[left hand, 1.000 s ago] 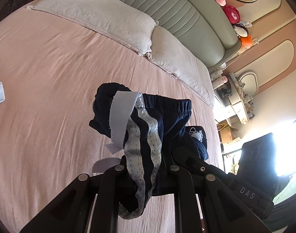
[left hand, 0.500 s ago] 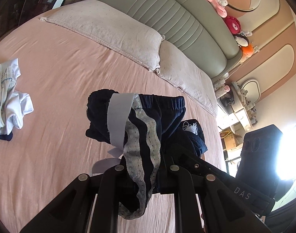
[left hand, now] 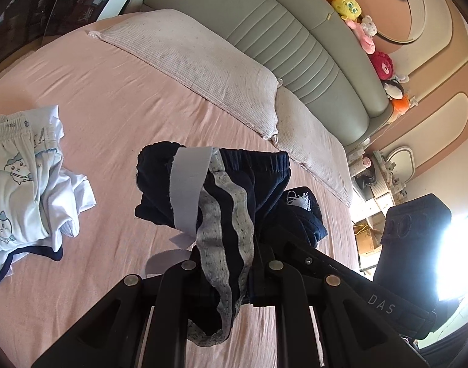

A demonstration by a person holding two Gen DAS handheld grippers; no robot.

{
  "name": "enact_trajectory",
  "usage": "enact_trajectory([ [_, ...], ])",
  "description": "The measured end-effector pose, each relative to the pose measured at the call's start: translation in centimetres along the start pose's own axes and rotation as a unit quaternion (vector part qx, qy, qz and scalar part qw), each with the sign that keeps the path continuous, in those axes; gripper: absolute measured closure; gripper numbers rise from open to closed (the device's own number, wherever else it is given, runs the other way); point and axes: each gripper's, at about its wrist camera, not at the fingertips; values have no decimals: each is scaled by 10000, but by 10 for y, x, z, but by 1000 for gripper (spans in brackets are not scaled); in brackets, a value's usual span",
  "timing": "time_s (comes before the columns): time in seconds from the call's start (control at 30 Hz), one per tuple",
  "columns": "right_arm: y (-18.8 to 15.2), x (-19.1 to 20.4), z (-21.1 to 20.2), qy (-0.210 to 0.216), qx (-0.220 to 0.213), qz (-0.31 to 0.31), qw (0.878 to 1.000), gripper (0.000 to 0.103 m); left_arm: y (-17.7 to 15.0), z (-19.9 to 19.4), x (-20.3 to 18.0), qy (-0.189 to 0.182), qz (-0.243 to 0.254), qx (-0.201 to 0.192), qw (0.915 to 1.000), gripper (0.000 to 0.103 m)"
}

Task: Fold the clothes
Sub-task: 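Carry the shorts with both grippers over the pile of white clothes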

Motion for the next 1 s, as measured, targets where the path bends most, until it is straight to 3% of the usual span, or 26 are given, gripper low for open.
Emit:
enact_trajectory([
  [0.3, 15, 63, 60, 178, 178, -503, 9984, 84, 29, -44, 64, 207, -141, -352, 9991, 91],
  [0.53, 9, 110, 108, 340, 469, -820, 9950, 84, 27, -79, 117, 434, -452, -582, 9963, 91],
  [1.0, -11, 165, 179, 687, 872, -953, 9892, 84, 31, -126, 187, 813, -640, -599, 9928, 92],
])
Point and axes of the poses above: each gripper's, at about its wrist camera, not at the fingertips, and z roughly the way its jaws point, x to its left, y to its top, and after that the axes turned 10 degrees about z, right-handed
